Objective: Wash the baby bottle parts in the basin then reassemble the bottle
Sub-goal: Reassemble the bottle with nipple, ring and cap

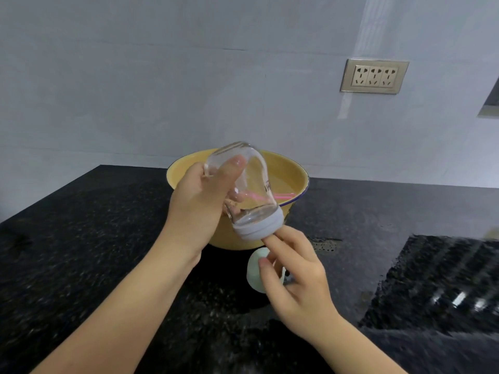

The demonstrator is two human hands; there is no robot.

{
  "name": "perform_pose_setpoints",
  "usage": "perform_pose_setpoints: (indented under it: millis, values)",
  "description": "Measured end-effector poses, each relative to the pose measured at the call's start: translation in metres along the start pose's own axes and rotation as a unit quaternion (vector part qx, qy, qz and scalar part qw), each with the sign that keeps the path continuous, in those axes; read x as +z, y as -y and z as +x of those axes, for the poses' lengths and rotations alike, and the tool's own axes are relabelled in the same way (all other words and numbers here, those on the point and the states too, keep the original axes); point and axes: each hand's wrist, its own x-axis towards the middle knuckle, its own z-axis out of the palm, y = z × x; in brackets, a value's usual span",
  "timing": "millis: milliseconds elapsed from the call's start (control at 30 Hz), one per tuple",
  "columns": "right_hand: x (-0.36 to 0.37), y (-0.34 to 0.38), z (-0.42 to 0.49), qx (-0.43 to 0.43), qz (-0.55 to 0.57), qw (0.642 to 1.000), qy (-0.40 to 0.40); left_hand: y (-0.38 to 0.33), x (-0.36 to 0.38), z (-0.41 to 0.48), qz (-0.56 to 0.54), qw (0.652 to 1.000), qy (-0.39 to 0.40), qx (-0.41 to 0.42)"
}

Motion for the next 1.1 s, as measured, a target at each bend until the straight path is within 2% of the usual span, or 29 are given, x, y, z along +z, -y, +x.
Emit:
perform_pose_setpoints:
  millis: [100, 200, 433, 533, 633, 767, 900, 1033, 1100]
  values:
    - [0.001, 0.003, -0.004, 0.007, 0.052, 0.994, 0.094, -0.001, -0.001, -0.002, -0.037, 0.998, 0.026, -0.032]
    - [0.002, 0.005, -0.005, 0.035, 0.040, 0.984, 0.171, 0.003, -0.001, -0.006, -0.037, 0.996, 0.054, -0.053]
    - [0.006, 0.008, -0.008, 0.076, 0.012, 0.974, 0.212, 0.008, -0.004, -0.013, 0.021, 0.997, 0.070, -0.038]
    - [0.007, 0.007, -0.007, 0.130, 0.018, 0.970, 0.204, 0.009, 0.000, -0.019, 0.026, 0.998, 0.058, -0.018]
    - [0.005, 0.007, -0.003, 0.119, 0.046, 0.979, 0.162, 0.011, 0.001, -0.019, 0.012, 0.998, 0.054, -0.040]
    - [0.004, 0.001, -0.003, 0.102, 0.069, 0.976, 0.177, 0.011, -0.001, -0.017, 0.015, 0.995, 0.079, -0.059]
    - [0.003, -0.001, -0.006, 0.132, 0.081, 0.973, 0.174, 0.010, -0.004, -0.016, 0.021, 0.994, 0.095, -0.053]
    - [0.003, 0.001, -0.004, 0.110, 0.079, 0.977, 0.165, 0.009, -0.004, -0.016, 0.028, 0.995, 0.091, -0.040]
    - [0.002, 0.001, -0.005, 0.126, 0.084, 0.974, 0.170, 0.009, -0.005, -0.015, 0.023, 0.995, 0.092, -0.038]
